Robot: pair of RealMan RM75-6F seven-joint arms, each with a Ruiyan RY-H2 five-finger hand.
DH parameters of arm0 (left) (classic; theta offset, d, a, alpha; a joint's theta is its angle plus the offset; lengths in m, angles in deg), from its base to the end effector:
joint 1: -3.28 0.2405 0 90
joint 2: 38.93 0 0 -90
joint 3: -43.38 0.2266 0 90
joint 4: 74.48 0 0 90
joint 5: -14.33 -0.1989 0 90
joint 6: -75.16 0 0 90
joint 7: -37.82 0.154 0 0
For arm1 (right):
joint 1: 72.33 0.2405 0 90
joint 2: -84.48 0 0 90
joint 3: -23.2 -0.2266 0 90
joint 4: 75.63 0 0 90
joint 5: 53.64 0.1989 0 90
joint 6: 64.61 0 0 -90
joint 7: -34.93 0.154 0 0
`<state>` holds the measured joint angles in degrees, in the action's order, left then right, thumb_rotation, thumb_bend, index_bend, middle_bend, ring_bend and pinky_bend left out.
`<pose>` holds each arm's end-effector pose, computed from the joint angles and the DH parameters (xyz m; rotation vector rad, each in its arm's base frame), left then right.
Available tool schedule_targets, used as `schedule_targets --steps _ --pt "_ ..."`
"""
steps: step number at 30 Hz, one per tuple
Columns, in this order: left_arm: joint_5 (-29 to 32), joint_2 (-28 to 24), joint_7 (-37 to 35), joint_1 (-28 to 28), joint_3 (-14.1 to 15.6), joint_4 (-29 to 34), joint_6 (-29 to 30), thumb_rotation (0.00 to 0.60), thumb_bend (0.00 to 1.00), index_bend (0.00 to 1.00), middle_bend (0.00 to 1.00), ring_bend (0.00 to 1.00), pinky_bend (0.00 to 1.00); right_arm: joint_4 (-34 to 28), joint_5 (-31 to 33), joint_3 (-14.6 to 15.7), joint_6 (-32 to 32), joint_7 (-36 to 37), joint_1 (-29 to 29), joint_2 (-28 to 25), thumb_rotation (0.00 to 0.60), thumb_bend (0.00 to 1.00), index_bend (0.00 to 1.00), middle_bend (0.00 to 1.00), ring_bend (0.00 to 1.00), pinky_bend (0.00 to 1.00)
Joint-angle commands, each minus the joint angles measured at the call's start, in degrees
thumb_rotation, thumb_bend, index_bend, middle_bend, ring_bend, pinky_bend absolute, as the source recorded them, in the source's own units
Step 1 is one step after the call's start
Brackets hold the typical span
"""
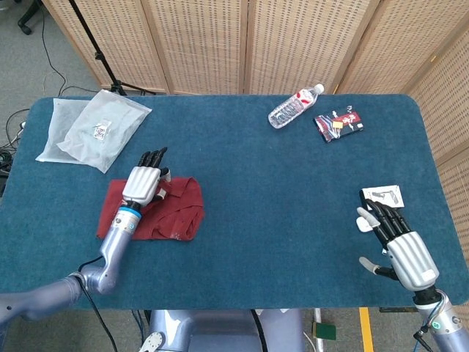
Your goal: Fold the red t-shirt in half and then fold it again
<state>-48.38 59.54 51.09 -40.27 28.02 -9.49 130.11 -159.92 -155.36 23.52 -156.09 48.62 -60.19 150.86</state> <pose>-0.1485 0.3764 -0.0142 -1.6583 -0.9744 -0.9517 -0.2385 -0.2044 0.1453 1.6385 -0.7993 1.2671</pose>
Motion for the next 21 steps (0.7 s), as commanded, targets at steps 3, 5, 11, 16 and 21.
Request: schedule_targets --steps 3,5,11,16,21 --pt "-0.14 1.58 -0.51 -0.83 -0.11 -1.59 -0.22 0.6 0.47 0.8 0.0 0.0 0.0 0.05 0.07 -0.04 0.1 0.2 0.04 -0.04 0.6 0.0 0.0 0.0 0.0 0.1" --pt "0.05 2.13 -0.51 -1.15 -0.27 -2.18 -0.46 0.6 0.48 0.8 0.0 0.0 0.0 0.05 0.15 -0.06 0.18 0.36 0.07 -0.08 0.6 0.0 0.0 0.0 0.0 0.1" --pt "0.61 3.68 -0.21 -2.13 -0.38 -3.63 -1.61 0.6 0.47 0.8 0.0 0.0 0.0 0.05 0.51 -0.23 0.28 0.82 0.1 -0.25 0.6 0.0 0.0 0.0 0.0 0.1" --pt "0.95 4.71 -0.57 -2.57 -0.53 -4.62 -2.19 0.6 0.44 0.69 0.0 0.0 0.0 0.05 0.61 -0.27 0.28 1.21 0.08 -0.4 0.6 0.0 0.0 0.0 0.0 0.1" --pt "0.1 4.75 -2.17 -2.55 -0.5 -4.72 -2.03 0.6 0.35 0.1 0.0 0.0 0.0 0.01 0.62 -0.28 0.37 1.3 0.12 -0.48 0.6 0.0 0.0 0.0 0.0 0.1"
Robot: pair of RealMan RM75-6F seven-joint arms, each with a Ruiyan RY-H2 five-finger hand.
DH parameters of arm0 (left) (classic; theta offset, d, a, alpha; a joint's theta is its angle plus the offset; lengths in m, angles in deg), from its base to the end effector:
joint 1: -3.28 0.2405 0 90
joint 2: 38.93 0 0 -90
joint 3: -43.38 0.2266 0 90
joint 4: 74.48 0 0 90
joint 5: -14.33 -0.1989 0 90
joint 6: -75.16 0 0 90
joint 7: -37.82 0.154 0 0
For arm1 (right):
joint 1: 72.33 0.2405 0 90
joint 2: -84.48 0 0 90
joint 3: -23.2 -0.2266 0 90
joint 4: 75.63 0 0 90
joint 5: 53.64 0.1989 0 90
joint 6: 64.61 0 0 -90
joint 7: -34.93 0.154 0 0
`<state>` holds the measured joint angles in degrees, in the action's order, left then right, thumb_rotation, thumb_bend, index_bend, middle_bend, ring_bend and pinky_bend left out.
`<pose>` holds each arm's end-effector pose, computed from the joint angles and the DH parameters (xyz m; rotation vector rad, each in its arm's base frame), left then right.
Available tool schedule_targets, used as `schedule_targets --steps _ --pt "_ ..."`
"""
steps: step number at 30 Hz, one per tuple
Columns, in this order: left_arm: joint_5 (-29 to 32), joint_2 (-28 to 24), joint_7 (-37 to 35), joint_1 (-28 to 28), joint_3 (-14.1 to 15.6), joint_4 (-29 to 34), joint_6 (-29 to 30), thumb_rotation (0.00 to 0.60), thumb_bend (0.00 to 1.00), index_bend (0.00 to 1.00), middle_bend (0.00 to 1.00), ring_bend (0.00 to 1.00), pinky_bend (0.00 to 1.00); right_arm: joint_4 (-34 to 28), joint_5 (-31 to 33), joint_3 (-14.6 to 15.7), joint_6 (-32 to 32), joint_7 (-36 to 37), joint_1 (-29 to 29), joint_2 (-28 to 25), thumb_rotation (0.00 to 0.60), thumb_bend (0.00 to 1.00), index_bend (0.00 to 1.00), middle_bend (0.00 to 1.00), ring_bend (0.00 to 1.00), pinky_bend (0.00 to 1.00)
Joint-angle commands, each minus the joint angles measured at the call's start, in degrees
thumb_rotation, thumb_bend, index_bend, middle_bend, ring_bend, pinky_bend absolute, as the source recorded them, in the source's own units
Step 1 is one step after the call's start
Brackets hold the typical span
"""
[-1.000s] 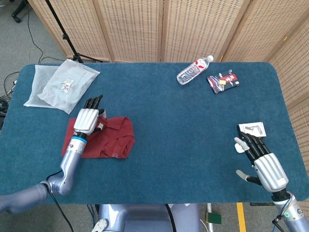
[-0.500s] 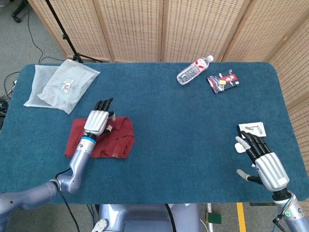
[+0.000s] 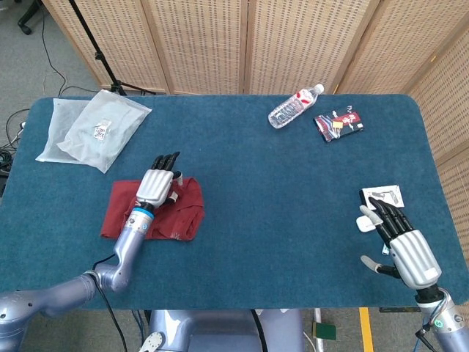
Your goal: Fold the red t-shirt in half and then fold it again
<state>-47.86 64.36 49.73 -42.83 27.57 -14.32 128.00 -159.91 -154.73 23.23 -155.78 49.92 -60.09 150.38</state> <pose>-0.1353 0.3796 -0.0381 -1.6841 -1.0128 -0.9613 -0.2402 -0.2066 0.1484 1.6271 -0.8154 1.2711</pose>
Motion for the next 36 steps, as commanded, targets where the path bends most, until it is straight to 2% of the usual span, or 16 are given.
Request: schedule_targets --steps 1,3,6,16,22,28,36 --pt "-0.82 -0.17 -1.41 0.05 -0.04 0.23 0.26 0.6 0.32 0.05 0.0 0.0 0.0 -0.01 -0.05 0.05 0.11 -0.01 0.03 0.01 0.6 0.0 0.0 0.0 0.0 0.1" --pt "-1.51 -0.38 -2.3 0.13 0.06 0.32 0.49 0.6 0.23 0.0 0.0 0.0 0.0 -0.05 -0.1 0.07 0.13 -0.07 0.03 -0.01 0.6 0.0 0.0 0.0 0.0 0.1" --pt "-1.94 -0.53 -3.11 0.32 -0.06 0.49 1.07 0.6 0.17 0.0 0.0 0.0 0.0 -0.13 -0.18 0.1 0.06 -0.16 -0.01 -0.04 0.6 0.0 0.0 0.0 0.0 0.1" --pt "-4.03 -2.44 -7.41 1.15 -1.09 2.88 3.62 0.6 0.17 0.0 0.0 0.0 0.0 -0.18 -0.37 0.15 -0.12 -0.27 -0.11 -0.08 0.6 0.0 0.0 0.0 0.0 0.1" --pt "-7.74 -5.38 -14.52 2.21 -2.07 6.72 6.79 0.6 0.17 0.0 0.0 0.0 0.0 -0.34 -0.77 0.29 -0.27 -0.75 -0.17 0.01 0.6 0.0 0.0 0.0 0.0 0.1" --pt "-11.73 -11.58 -20.02 4.61 -1.25 12.47 9.39 0.6 0.17 0.0 0.0 0.0 0.0 -0.32 -0.94 0.37 -0.3 -1.13 -0.23 0.11 0.6 0.0 0.0 0.0 0.0 0.1" --pt "-17.65 -23.49 -27.3 10.26 3.36 16.78 12.32 0.6 0.17 0.0 0.0 0.0 0.0 -0.42 -1.51 0.65 -0.19 -2.13 -0.23 0.4 0.6 0.0 0.0 0.0 0.0 0.1"
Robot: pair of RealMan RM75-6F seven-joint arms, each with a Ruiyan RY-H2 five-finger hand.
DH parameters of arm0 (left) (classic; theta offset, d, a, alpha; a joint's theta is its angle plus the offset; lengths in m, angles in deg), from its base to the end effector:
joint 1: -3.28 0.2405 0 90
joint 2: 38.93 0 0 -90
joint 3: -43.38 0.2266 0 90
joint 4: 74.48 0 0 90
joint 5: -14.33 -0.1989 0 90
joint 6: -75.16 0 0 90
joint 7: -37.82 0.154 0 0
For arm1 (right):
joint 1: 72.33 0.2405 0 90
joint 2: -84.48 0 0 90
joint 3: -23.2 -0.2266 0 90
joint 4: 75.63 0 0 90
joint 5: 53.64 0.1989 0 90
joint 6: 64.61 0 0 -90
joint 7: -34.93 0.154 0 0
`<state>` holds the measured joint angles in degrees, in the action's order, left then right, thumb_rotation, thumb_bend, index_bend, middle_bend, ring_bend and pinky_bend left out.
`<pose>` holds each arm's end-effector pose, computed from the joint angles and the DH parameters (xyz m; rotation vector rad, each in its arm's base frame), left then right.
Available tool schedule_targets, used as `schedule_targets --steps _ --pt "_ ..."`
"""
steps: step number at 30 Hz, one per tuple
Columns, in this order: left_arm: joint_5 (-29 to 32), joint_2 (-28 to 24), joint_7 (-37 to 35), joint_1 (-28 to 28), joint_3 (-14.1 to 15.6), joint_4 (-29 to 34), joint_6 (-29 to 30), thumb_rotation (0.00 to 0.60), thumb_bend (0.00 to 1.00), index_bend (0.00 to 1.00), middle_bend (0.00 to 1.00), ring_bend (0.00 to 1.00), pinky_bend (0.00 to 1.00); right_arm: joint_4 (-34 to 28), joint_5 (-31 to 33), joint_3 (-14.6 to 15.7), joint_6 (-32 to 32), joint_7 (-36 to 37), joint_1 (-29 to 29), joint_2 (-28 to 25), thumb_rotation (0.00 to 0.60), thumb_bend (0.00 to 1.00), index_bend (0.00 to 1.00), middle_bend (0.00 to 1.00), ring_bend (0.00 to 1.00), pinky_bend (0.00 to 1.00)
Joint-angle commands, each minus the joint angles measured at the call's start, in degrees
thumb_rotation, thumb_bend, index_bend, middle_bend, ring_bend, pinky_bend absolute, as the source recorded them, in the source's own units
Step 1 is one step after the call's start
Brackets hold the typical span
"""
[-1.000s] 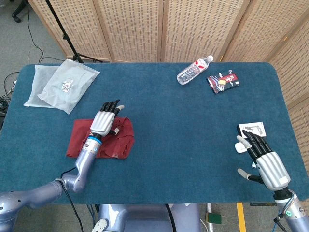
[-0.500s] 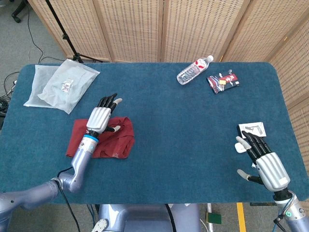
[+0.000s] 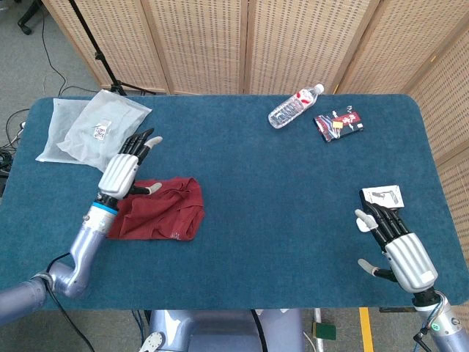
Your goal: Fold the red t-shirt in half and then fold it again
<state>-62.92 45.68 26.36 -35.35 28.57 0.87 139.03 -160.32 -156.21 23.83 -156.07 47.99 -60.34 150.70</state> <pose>-0.1456 0.3651 0.0643 -1.5836 -1.0194 -1.3449 -0.2368 -0.2017 0.1437 1.6551 -0.7942 1.2637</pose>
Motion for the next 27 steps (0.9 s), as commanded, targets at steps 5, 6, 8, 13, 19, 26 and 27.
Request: schedule_targets --steps 5,6,8,13,19,26,27 --pt "-7.14 -11.84 -11.29 6.32 7.82 -1.35 0.74 0.6 0.18 0.0 0.0 0.0 0.0 -0.16 -0.45 0.24 0.41 -1.37 0.09 0.48 0.6 0.0 0.0 0.0 0.0 0.1" --pt "-8.35 -12.19 -12.37 6.65 9.04 -2.49 0.61 0.6 0.19 0.0 0.0 0.0 0.0 -0.2 -0.46 0.26 0.42 -1.54 0.07 0.54 0.6 0.0 0.0 0.0 0.0 0.1" --pt "-10.07 -11.96 -13.59 7.23 10.94 -5.06 0.6 0.6 0.2 0.0 0.0 0.0 0.0 -0.25 -0.46 0.29 0.46 -1.79 0.04 0.62 0.6 0.0 0.0 0.0 0.0 0.1" --pt "-11.66 -7.65 -15.58 8.63 13.89 -13.43 0.65 0.6 0.21 0.04 0.0 0.0 0.0 -0.27 -0.53 0.49 0.92 -2.4 0.11 0.85 0.6 0.0 0.0 0.0 0.0 0.1" --pt "-12.43 -1.89 -19.02 8.25 14.14 -20.59 1.29 0.6 0.23 0.08 0.0 0.0 0.0 -0.35 -0.51 0.54 1.23 -2.98 0.18 1.07 0.6 0.0 0.0 0.0 0.0 0.1" --pt "-13.37 1.89 -19.68 6.53 14.54 -23.96 0.08 0.6 0.25 0.13 0.0 0.0 0.0 -0.35 -0.14 0.43 1.67 -3.04 0.36 1.15 0.6 0.0 0.0 0.0 0.0 0.1" --pt "-13.41 2.42 -19.63 6.36 14.53 -24.31 0.05 0.6 0.25 0.14 0.0 0.0 0.0 -0.33 -0.12 0.43 1.72 -3.03 0.38 1.15 0.6 0.0 0.0 0.0 0.0 0.1"
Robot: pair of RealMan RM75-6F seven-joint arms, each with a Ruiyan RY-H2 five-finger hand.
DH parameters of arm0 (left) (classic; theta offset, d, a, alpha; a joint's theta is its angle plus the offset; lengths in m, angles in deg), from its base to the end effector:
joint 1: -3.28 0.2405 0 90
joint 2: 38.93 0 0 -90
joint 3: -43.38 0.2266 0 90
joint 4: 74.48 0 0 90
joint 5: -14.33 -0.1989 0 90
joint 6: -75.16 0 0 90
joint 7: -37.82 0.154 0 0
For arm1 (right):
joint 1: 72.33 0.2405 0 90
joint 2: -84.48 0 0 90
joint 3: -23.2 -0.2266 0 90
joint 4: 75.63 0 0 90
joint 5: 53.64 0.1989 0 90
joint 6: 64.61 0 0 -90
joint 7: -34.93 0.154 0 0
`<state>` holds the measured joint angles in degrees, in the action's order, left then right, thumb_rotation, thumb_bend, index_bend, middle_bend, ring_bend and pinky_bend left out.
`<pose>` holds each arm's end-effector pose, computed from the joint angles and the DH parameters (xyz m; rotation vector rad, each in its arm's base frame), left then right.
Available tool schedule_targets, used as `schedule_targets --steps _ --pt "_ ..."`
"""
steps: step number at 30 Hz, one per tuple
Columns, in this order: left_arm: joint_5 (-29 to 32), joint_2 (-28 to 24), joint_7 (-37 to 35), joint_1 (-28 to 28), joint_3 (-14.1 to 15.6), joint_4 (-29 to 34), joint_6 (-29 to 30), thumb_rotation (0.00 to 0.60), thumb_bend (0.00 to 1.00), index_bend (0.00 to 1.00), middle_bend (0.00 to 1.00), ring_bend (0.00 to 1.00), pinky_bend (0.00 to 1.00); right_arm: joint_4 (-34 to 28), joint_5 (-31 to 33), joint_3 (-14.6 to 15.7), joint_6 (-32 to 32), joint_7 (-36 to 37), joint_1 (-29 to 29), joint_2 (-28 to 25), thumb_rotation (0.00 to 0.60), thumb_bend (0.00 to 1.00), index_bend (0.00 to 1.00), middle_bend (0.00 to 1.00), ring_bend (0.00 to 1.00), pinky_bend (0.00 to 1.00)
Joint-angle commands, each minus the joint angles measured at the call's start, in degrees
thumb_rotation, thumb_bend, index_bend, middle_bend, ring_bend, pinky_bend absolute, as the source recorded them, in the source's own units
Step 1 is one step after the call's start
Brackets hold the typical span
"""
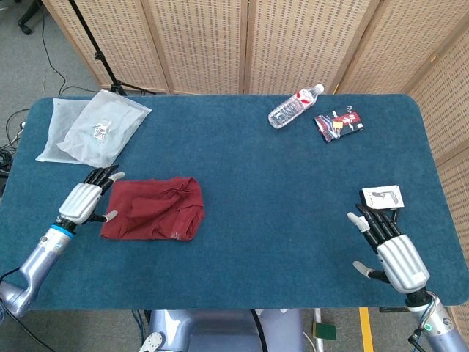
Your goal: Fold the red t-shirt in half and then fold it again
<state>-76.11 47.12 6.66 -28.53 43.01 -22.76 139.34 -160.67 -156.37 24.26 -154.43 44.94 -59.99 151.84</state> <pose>-0.2695 0.3319 0.0594 -1.7551 -1.0502 -1.0373 -0.2349 -0.2013 0.1328 1.6844 -0.7851 1.2257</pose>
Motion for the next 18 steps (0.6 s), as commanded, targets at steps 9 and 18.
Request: schedule_targets --steps 9,18 --pt "-0.66 6.32 -2.13 -0.45 0.27 -5.67 2.01 0.6 0.3 0.27 0.0 0.0 0.0 0.16 0.13 -0.06 -0.22 0.49 -0.02 -0.13 0.6 0.0 0.0 0.0 0.0 0.1" --pt "-1.11 8.24 -5.18 -0.71 0.83 -7.03 2.5 0.6 0.35 0.35 0.0 0.0 0.0 0.07 -0.29 0.19 -0.38 0.55 -0.05 -0.22 0.6 0.0 0.0 0.0 0.0 0.1"
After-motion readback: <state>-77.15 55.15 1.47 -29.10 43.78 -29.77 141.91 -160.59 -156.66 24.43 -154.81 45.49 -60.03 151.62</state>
